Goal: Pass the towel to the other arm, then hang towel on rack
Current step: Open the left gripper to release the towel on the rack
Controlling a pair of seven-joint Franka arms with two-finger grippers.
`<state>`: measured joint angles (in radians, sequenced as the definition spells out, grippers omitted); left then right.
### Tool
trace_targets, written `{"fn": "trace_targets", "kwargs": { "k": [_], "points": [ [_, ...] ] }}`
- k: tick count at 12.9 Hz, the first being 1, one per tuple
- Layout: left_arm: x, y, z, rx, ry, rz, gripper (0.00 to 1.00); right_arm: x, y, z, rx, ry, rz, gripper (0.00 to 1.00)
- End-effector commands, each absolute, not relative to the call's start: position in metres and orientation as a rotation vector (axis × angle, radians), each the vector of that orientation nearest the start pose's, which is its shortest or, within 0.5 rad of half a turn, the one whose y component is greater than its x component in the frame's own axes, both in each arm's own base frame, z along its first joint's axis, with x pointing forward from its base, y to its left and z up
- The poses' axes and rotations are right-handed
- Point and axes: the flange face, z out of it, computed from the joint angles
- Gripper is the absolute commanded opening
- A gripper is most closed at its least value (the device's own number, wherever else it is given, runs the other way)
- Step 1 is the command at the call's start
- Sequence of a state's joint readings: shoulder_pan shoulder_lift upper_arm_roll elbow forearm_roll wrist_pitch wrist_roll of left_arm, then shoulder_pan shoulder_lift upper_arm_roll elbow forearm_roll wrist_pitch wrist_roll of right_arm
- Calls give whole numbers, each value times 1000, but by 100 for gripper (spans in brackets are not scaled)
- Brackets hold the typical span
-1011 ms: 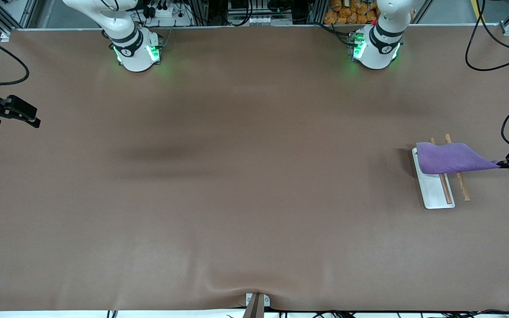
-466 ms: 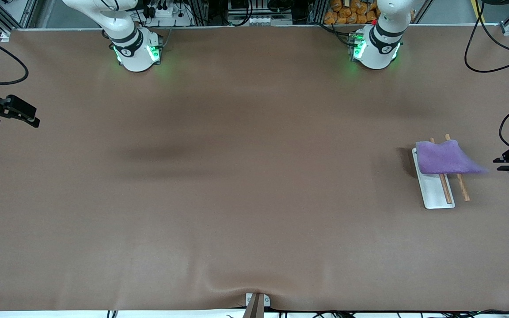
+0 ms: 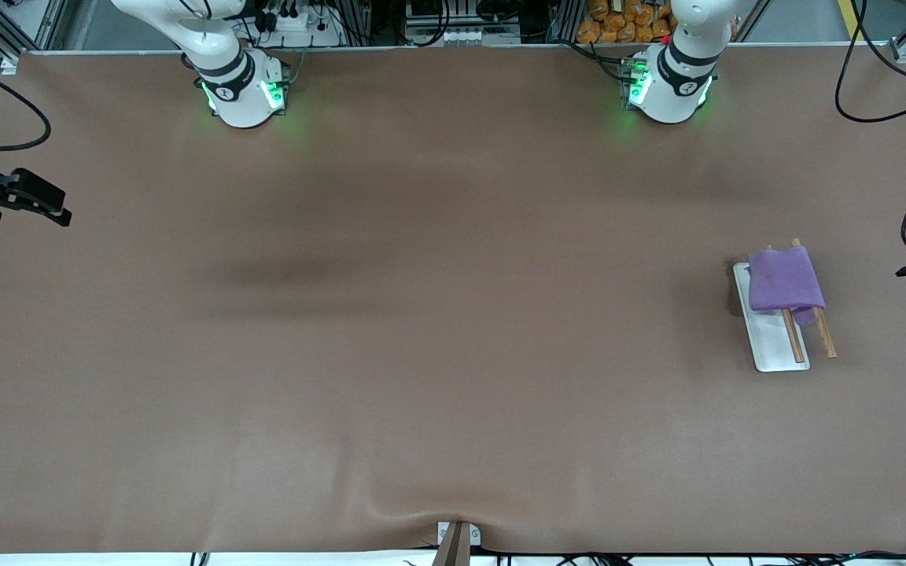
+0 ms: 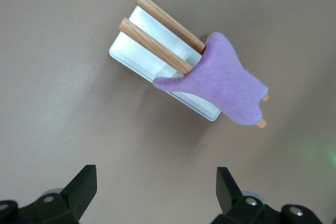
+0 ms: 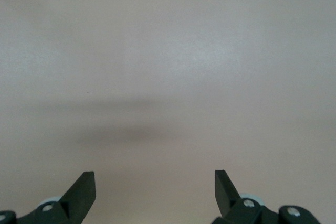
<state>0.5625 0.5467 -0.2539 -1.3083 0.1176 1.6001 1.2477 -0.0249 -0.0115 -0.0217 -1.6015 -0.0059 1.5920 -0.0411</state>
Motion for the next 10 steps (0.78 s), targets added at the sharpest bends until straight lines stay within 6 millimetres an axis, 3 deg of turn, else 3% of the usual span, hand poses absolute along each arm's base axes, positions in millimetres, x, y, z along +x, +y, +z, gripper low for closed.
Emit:
{"fn": "trace_targets", "kwargs": {
  "k": [1, 5, 8, 10],
  "points": [
    [628, 221, 460, -2977, 1400, 276, 100, 553, -30, 623, -3126, 34, 4, 100],
    [619, 149, 531, -3049, 1103, 263, 100, 554, -28, 623, -3126, 31, 1, 100],
    [611, 59, 580, -3095, 824, 212, 100, 553, -30, 623, -3126, 34, 4, 100],
    [604, -2, 598, -3128, 643, 201, 100, 553, -29, 623, -3126, 31, 1, 100]
  ]
}}
